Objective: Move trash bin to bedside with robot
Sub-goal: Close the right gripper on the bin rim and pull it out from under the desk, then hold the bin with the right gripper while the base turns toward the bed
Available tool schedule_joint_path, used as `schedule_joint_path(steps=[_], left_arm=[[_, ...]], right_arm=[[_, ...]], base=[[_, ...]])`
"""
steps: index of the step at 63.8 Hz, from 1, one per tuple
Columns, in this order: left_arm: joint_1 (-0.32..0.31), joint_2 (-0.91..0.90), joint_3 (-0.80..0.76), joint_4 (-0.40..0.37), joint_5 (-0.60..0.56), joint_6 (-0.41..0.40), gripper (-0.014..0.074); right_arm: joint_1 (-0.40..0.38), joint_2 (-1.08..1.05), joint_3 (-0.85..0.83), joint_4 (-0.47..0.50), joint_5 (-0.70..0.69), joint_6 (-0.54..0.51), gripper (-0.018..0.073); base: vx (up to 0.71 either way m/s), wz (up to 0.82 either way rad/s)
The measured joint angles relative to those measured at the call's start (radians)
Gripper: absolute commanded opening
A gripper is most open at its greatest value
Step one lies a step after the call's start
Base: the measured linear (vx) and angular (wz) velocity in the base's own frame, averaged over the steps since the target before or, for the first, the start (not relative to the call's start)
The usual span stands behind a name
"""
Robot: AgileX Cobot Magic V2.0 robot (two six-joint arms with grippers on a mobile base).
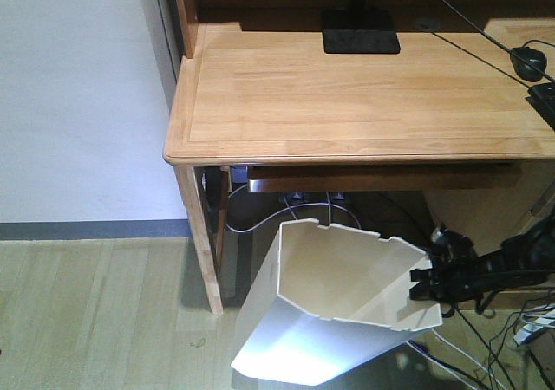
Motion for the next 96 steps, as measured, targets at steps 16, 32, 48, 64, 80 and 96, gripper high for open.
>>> schedule_joint_path(steps=[16, 32, 48, 64, 80, 96], left_arm=[[0.0, 0.0, 0.0, 0.0, 0.0, 0.0, -0.0006], [0.0, 0.0, 0.0, 0.0, 0.0, 0.0, -0.0006], [0.0, 0.0, 0.0, 0.0, 0.0, 0.0, -0.0006], [0.0, 0.0, 0.0, 0.0, 0.0, 0.0, -0.0006], [0.0, 0.0, 0.0, 0.0, 0.0, 0.0, -0.0006], [0.0, 0.0, 0.0, 0.0, 0.0, 0.0, -0.0006]], right_arm=[[-0.038, -0.231, 0.182, -0.028, -0.03, -0.057, -0.0005], [-0.038, -0.403, 0.317, -0.1, -0.077, -0.077, -0.0005], [-0.037, -0.453, 0.346, -0.146, -0.023, -0.081, -0.0005], [-0.037, -0.453, 0.346, -0.148, 0.036, -0.08, -0.0005], [-0.036, -0.453, 0.346, -0.153, 0.051, -0.08, -0.0005], [-0.036, -0.453, 0.346, -0.154, 0.048, -0.081, -0.0005]], base=[[0.0, 0.0], [0.0, 0.0], [0.0, 0.0], [0.0, 0.0], [0.0, 0.0], [0.0, 0.0]])
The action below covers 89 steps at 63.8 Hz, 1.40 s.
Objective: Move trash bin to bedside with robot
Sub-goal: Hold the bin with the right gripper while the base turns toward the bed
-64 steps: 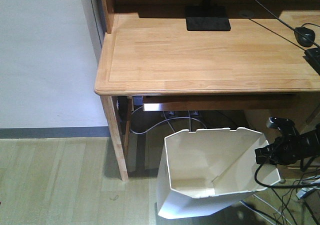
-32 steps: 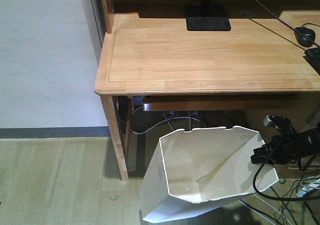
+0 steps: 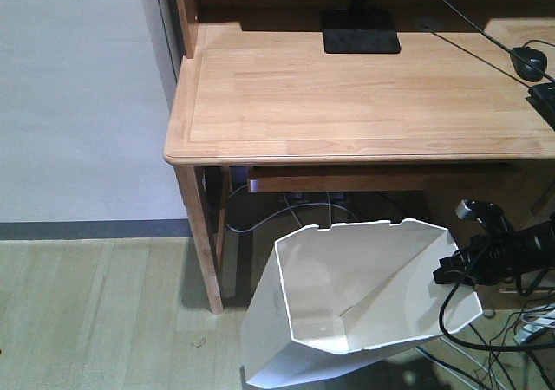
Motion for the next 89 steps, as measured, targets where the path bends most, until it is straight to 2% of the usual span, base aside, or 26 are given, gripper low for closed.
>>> schedule_joint_path(steps=[45, 89], left_arm=[[0.0, 0.0, 0.0, 0.0, 0.0, 0.0, -0.0006], [0.0, 0.0, 0.0, 0.0, 0.0, 0.0, -0.0006]], right_arm=[[0.0, 0.0, 0.0, 0.0, -0.013, 0.0, -0.0005], [-0.001, 0.0, 0.0, 0.0, -0.011, 0.0, -0.0005]], base=[[-0.02, 0.09], [-0.07, 0.54]])
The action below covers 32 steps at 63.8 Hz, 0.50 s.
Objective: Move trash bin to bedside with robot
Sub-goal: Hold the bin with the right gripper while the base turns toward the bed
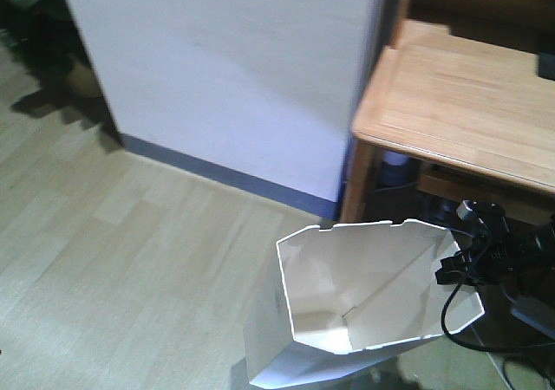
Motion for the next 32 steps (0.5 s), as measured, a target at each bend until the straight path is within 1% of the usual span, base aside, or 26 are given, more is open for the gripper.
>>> schedule_joint_path(steps=[13, 32], left_arm=[[0.0, 0.0, 0.0, 0.0, 0.0, 0.0, -0.0006], [0.0, 0.0, 0.0, 0.0, 0.0, 0.0, -0.0006]], right_arm=[[0.004, 0.0, 0.0, -0.002, 0.008, 0.0, -0.0005], [0.004, 0.0, 0.0, -0.002, 0.014, 0.0, -0.0005]], base=[[-0.01, 0.58], [0.04, 0.48]])
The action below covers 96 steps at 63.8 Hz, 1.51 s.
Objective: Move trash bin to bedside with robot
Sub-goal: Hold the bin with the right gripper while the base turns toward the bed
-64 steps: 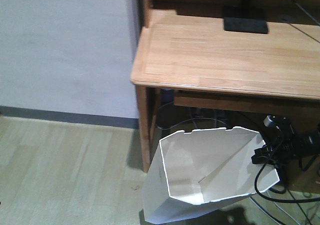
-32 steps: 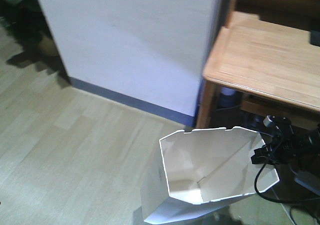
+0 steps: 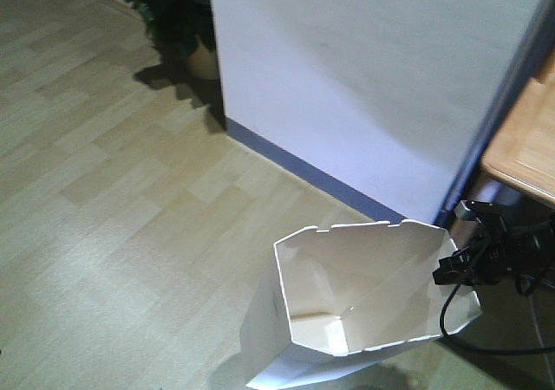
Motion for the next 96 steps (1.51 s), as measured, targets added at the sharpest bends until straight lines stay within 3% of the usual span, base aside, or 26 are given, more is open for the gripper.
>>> schedule_joint_path(steps=[69, 96], left_arm=[[0.0, 0.0, 0.0, 0.0, 0.0, 0.0, -0.0006], [0.0, 0.0, 0.0, 0.0, 0.0, 0.0, -0.0006]], right_arm=[[0.0, 0.0, 0.0, 0.002, -0.001, 0.0, -0.0005], [0.003, 0.0, 0.0, 0.0, 0.012, 0.0, -0.0005]], base=[[0.12, 0.61], [0.16, 0.32]])
